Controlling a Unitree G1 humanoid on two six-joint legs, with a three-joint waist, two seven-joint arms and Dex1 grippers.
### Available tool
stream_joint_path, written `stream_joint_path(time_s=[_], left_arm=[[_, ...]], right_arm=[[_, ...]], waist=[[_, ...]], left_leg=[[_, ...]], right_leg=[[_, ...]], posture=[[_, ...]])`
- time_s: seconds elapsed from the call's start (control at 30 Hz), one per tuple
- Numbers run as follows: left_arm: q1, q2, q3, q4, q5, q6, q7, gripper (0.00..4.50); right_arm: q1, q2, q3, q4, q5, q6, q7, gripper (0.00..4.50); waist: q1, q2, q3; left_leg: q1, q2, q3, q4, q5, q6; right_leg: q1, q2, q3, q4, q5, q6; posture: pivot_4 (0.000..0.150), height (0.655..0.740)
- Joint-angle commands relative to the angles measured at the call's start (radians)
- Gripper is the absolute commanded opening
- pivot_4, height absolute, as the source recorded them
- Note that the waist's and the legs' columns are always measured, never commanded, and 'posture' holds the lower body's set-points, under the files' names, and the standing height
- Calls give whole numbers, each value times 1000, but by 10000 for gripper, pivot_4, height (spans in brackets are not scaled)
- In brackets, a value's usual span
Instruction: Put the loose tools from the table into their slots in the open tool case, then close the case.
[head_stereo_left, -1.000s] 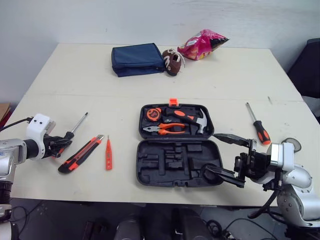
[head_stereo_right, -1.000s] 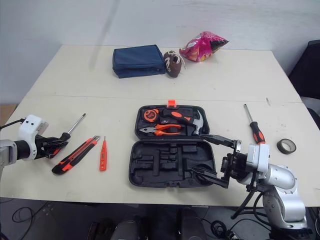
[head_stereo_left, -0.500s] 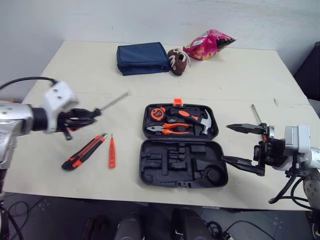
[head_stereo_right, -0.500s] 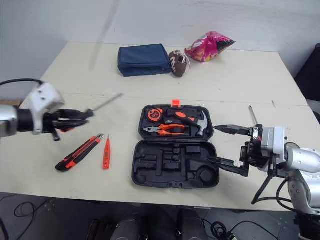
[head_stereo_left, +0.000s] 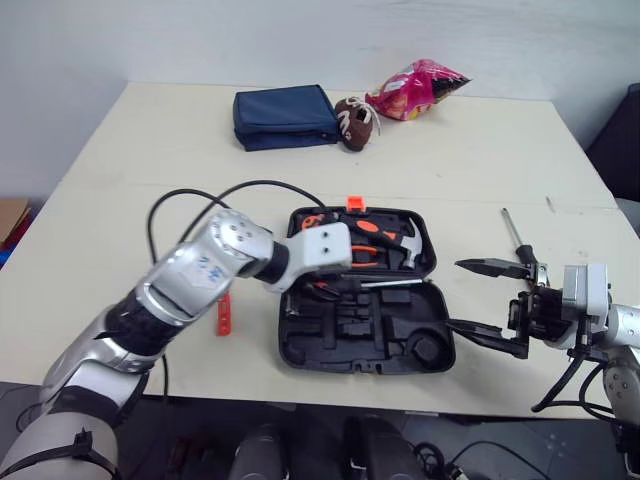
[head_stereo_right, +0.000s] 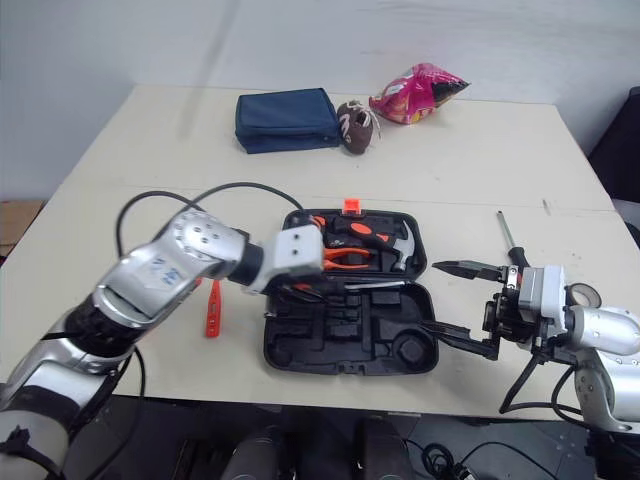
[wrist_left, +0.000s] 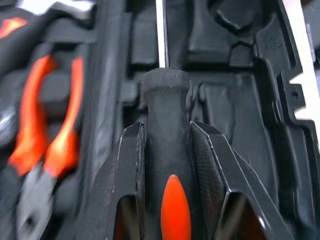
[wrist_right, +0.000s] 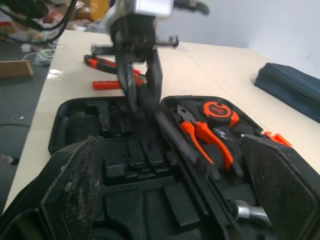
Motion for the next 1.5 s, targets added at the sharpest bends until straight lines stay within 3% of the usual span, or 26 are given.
stream_joint_path(time_s=[0.03,0.8,0.83,0.87,0.9,1.03,1.23,1.33,1.43,1.5], left_arm=[[-37,-11,-56,5,55,41,19,7133],[7,-32,-105,41,170,-15,42,7133],[11,-33,-104,37,173,-17,42,17141],[11,-33,-108,31,180,-30,41,17321],[10,-34,-107,26,188,-42,44,23683],[0,-42,-67,-33,177,-31,44,38842],[6,-42,45,-140,88,7,7,38842],[81,-57,141,-104,69,-103,46,38842],[187,-78,249,-14,71,-269,101,30519],[236,-66,269,34,86,-395,93,21404]], right_arm=[[12,4,-15,-68,9,-2,-24,45000],[11,-2,-24,-102,4,35,-98,45000],[5,-4,-24,-112,8,45,-108,45000],[1,-7,-25,-122,15,53,-114,45000],[-2,-6,-26,-132,23,62,-121,45000],[-1,3,-38,-150,32,83,-159,45000],[-5,-5,-27,-117,26,72,-112,45000],[-2,3,-27,-100,20,54,-93,45000],[1,14,-27,-75,10,28,-83,45000],[2,20,-24,-67,5,15,-83,45000]], waist=[[-3,1,0],[1,1,1],[1,1,1],[0,1,1],[1,1,1],[3,1,1],[2,1,1],[-1,2,0],[-2,2,0],[-2,2,0]], left_leg=[[1,0,-1,0,0,-1],[3,0,-2,1,-1,-1],[3,0,-2,1,-1,-1],[3,0,-2,1,-1,-1],[3,0,-2,1,-1,-1],[3,0,-3,2,-1,-1],[2,0,-3,2,-1,-1],[3,0,-3,2,-1,-1],[5,0,-3,1,-1,-1],[4,0,-3,2,-1,-1]], right_leg=[[0,0,1,0,0,0],[0,-1,5,2,-1,-1],[0,-1,5,2,-1,-1],[0,-1,5,2,-1,-1],[0,-1,5,2,-1,-1],[0,-2,5,3,-1,-1],[0,-1,5,2,-1,-1],[0,-2,5,2,-1,-1],[1,-2,6,3,-1,-1],[0,-2,6,3,-1,-1]], posture=[[1500,7400],[1500,7400],[1500,7400],[1500,7400],[1500,7400],[1500,7400],[1500,7400],[1500,7400],[1500,7400],[1500,7400]])
